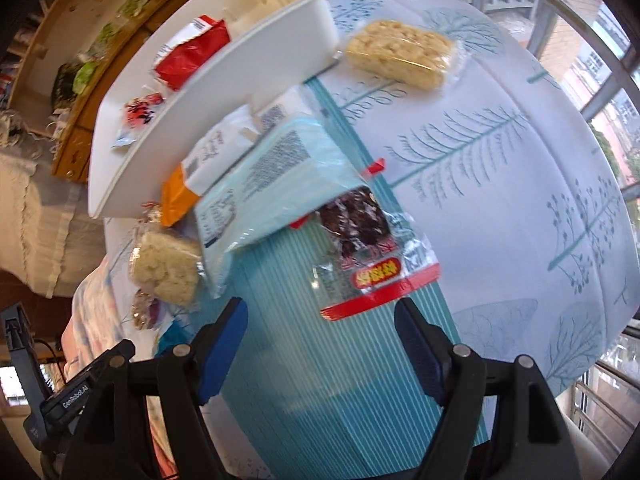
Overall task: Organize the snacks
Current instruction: 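Grasp the clear nut bag with the left tool while the right tool grasps the dried-fruit bag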
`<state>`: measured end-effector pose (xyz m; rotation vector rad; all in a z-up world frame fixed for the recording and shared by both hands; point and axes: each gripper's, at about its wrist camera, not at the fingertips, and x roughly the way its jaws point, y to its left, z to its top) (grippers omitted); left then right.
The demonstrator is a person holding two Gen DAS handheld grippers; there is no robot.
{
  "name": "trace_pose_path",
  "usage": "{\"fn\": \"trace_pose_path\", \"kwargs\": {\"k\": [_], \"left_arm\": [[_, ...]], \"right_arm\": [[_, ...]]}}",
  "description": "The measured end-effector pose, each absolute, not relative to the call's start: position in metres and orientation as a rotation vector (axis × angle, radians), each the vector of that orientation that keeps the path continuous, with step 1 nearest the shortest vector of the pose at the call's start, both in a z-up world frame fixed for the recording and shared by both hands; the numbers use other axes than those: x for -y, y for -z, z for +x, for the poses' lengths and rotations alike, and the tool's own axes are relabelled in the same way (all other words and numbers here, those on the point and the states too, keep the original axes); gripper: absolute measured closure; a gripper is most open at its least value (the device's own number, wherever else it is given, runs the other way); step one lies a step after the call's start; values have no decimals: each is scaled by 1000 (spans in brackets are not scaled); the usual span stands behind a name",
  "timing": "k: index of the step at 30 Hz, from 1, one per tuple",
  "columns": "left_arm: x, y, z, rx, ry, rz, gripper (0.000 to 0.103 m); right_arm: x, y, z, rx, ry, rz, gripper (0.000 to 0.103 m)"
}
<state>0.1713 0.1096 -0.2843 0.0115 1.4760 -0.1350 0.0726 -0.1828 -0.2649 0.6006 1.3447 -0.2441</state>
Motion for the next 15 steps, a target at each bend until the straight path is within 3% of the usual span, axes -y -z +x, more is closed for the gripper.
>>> {"fn": "trace_pose_path", "kwargs": {"k": [15], "left_arm": [[-80,318,203,-1390,253,199,17]], "right_arm": [[168,303,62,-1201,370,349,27]]}}
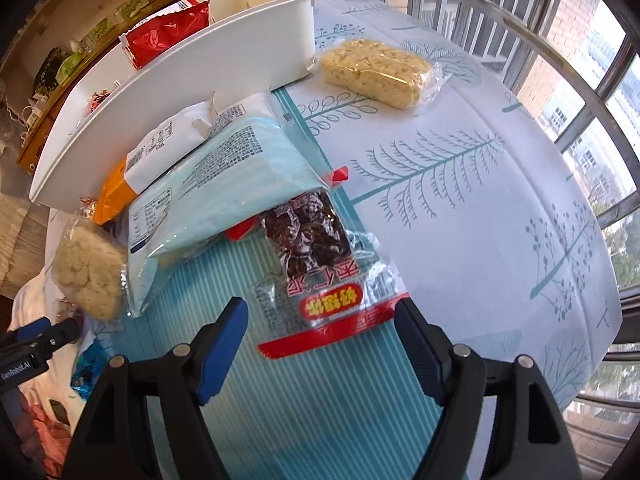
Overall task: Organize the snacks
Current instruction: 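Grasp the clear nut bag with the left tool while the right tool grasps the dried-fruit bag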
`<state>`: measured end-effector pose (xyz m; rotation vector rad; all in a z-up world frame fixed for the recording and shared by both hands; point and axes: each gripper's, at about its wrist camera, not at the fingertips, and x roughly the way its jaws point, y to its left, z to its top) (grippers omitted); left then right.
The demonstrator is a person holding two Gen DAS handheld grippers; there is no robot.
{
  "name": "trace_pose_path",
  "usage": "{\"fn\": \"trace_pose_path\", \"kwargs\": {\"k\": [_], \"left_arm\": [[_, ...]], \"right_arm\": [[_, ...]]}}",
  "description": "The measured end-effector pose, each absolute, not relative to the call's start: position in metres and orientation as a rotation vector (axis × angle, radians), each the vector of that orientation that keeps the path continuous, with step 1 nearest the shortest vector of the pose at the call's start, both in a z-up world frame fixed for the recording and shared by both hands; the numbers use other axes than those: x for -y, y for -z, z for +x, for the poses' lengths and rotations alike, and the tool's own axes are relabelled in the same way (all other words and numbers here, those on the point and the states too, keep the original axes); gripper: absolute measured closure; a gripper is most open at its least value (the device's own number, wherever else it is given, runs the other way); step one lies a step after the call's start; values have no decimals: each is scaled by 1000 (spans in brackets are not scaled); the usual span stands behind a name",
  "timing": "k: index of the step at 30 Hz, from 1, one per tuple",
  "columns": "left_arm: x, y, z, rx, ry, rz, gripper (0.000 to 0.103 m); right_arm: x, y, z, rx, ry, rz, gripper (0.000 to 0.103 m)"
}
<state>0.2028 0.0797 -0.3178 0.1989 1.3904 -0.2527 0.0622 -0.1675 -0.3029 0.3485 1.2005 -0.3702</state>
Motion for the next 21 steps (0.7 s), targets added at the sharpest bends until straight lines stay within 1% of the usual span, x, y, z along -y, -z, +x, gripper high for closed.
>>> {"fn": "trace_pose_path", "kwargs": {"k": [8,10,12,14,15,18,20,21], "left_arm": [[-69,329,213,-1386,298,207,17],[-69,332,214,-1387,311,206,17],[-71,337,215,-1390,314,213,17],[-72,342,214,-1393,313,213,19],[-72,344,214,-1392,312,217,22],[-72,347,214,-1382,324,233,22],[-73,347,213,-1375,327,240,24],[-74,347,213,-1369,328,245,28]], "right_arm": [[156,308,80,-1133,369,200,28],[158,307,84,-1128,382,191,30],[160,308,87,-1123,382,177,31],[160,308,89,-1124,383,158,32],[161,308,89,-1125,382,157,34],[163,307,91,-1122,387,173,46],[165,307,92,-1127,387,189,48],[165,306,91,-1127,385,188,50]]}}
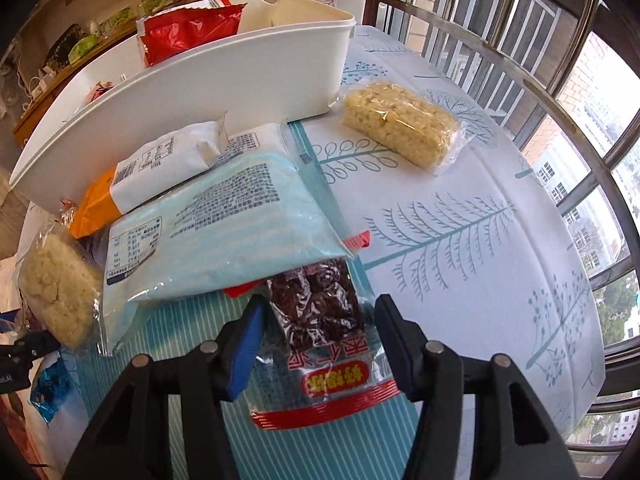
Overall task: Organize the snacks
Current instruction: 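Grasp the clear nut bag with the left tool while the right tool grasps the dried-fruit bag, then lift both bags over the white tray and open both tools to release them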
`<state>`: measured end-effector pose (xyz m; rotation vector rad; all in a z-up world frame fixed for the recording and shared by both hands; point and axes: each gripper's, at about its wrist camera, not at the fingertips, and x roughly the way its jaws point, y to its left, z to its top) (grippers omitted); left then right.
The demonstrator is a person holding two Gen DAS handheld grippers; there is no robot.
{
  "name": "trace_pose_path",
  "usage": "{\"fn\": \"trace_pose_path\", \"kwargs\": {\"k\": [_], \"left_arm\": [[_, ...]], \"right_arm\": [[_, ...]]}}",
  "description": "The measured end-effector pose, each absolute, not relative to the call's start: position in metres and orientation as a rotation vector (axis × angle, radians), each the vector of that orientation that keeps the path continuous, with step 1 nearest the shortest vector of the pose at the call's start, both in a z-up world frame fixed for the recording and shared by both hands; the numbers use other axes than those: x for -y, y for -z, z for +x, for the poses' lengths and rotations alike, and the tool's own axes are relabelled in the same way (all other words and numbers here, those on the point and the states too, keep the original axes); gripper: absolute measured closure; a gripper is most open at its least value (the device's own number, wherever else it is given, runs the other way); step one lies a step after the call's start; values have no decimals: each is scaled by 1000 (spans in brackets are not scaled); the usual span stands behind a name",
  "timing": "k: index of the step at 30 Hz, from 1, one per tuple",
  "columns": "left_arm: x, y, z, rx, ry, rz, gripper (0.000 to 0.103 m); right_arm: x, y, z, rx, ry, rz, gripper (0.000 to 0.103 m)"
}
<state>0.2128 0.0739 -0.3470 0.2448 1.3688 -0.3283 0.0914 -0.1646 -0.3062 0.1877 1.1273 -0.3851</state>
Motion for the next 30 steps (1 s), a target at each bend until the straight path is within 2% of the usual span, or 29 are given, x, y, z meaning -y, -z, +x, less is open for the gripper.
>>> {"fn": "trace_pose_path", "kwargs": {"k": [3,7,12,13,21,30], "left_arm": [[-81,342,211,-1350,331,256,37],[-89,341,212,-1349,322,249,50],[-98,339,213,-1352,334,249,55],[-99,338,211,-1352,334,255,59],[-104,325,193,-1401,340,205,60],[-107,278,167,-1392,356,135,60]], "right_arm": [[163,304,92,-1134,379,181,55],[161,302,92,-1161,385,188,57],[159,299,88,-1204,394,218,58],[158,299,87,-1217,404,222,58],[158,288,69,-1278,417,338,58],[172,245,59,-1215,396,371,58]]}}
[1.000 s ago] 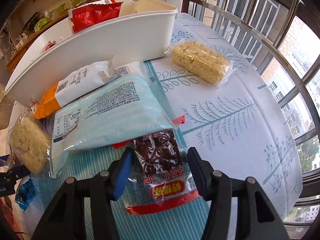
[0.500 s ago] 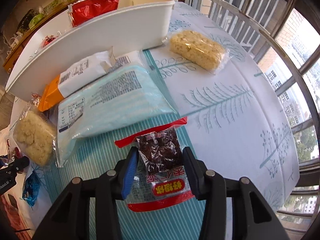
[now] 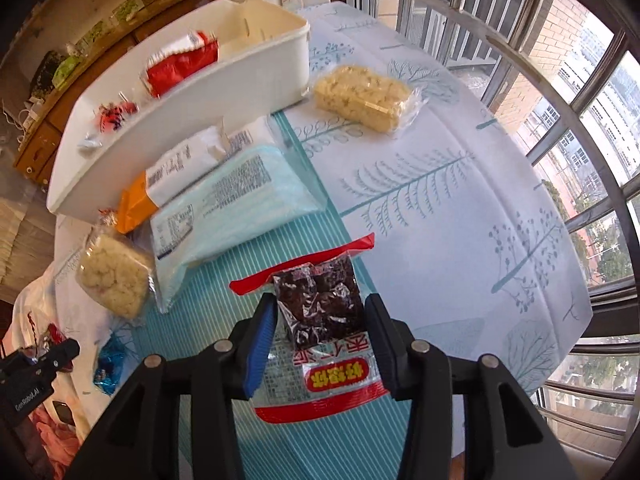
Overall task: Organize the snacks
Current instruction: 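Lift both bags over the white tray and open both tools to release them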
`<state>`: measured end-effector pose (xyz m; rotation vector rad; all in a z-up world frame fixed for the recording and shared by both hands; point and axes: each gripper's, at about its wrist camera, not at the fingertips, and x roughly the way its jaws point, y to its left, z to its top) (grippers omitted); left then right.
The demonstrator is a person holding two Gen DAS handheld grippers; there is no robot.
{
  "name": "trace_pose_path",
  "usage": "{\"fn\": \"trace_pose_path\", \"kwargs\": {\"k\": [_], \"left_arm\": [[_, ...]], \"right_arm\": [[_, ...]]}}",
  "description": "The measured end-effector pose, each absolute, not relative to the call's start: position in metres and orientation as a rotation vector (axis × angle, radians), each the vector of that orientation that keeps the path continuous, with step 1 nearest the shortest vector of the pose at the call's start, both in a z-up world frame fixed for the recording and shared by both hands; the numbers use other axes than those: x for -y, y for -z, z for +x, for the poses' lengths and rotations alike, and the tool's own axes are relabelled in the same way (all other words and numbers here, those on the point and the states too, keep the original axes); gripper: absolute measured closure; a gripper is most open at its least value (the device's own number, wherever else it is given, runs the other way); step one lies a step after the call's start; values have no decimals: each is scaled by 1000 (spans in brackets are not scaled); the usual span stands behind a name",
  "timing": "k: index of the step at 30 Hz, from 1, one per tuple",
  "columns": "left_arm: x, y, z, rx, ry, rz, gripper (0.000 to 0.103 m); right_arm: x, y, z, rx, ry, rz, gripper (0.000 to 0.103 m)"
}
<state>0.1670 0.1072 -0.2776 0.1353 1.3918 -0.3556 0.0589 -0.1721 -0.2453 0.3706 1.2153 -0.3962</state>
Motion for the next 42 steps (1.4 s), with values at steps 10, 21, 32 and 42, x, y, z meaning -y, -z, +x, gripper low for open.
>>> {"fn": "trace_pose_path", "kwargs": {"k": [10,21,32,42], "left_arm": [[-91,213,155,-1325,306,61,60],[-63,159,171,-1290,254,6,60],[-30,131,222,-1229,200,-19,60],[-6,133,271,-1215,163,-45,60]], "right_arm": [[195,193,79,-1109,324,343,58],[207,140,129,-1002,187,253,58],[213,129,188,-986,67,222,58],[217,134,241,-956,-38,179,58]]}}
